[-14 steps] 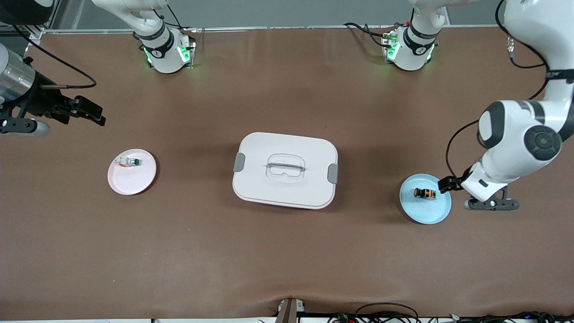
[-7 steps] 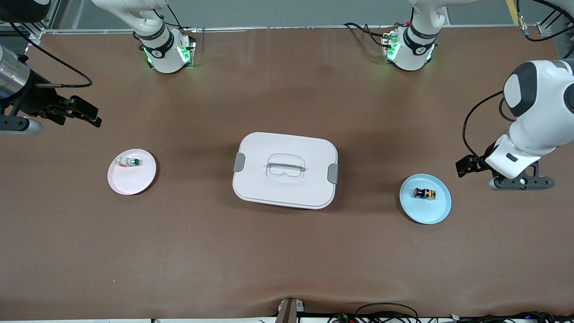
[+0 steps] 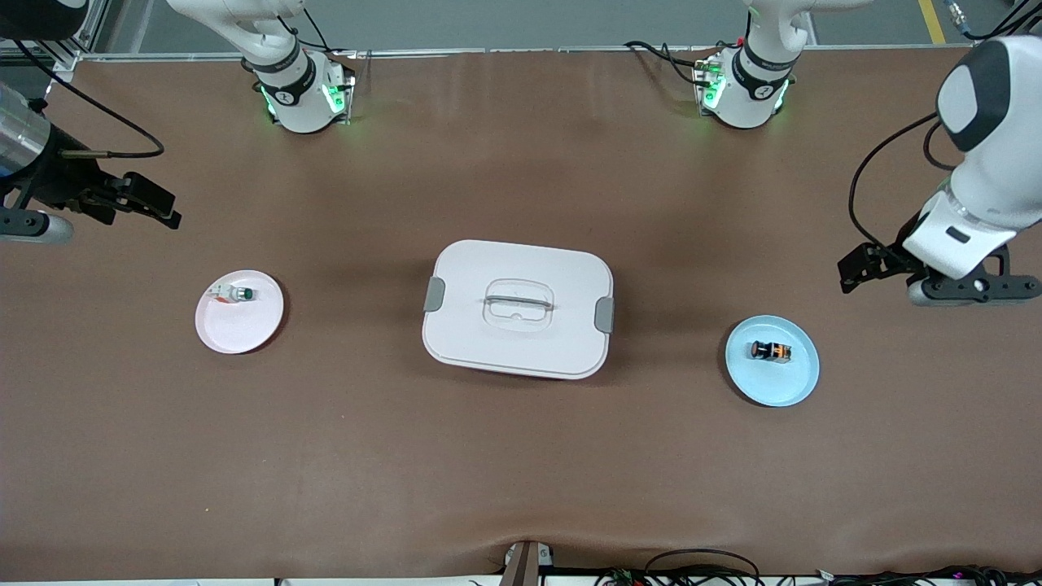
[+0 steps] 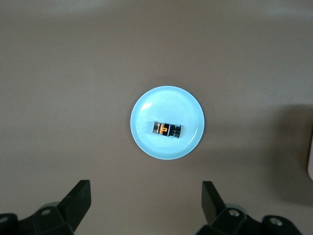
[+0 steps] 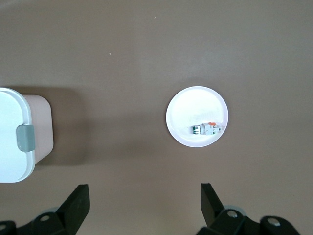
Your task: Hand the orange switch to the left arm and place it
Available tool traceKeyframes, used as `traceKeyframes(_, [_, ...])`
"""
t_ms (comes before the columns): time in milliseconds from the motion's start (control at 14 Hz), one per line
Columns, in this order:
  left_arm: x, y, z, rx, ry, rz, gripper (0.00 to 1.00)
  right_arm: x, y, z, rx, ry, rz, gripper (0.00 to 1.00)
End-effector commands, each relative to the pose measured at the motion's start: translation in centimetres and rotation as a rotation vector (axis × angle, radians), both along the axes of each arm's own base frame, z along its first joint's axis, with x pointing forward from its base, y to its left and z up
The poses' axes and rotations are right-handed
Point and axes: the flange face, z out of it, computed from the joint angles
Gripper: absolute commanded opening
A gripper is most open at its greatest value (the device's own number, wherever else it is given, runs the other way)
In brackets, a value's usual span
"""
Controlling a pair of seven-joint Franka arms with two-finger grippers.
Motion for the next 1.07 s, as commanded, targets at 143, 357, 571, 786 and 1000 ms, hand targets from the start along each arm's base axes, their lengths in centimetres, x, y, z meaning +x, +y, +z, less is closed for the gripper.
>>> traceKeyframes(143, [-2.3, 1.0, 6.1, -0.018, -0.033, 0.024, 1.00, -1.6, 0.0, 0.9, -0.018, -0.006, 0.007, 1.00])
traceKeyframes(357, [-2.2, 1.5, 10.2, -0.050, -0.015, 0.041, 1.00, -1.9, 0.0, 0.7, -0.019, -0.003, 0.010, 1.00])
traceKeyframes(571, [-1.9, 1.2, 11.3, -0.054, 0.005, 0.034, 1.00, -2.0, 0.0, 0.7, -0.021, 0.000, 0.011, 1.00])
traceKeyframes(786, [-1.4, 0.9, 10.1, -0.052, 0.031, 0.031, 1.00, -2.7, -0.1, 0.4, -0.022, 0.006, 0.029, 1.00])
traceKeyframes(1000, [-1.1, 0.7, 9.3, -0.047, 0.047, 0.031, 1.00, -2.7, -0.2, 0.5, -0.022, 0.004, 0.026, 1.00])
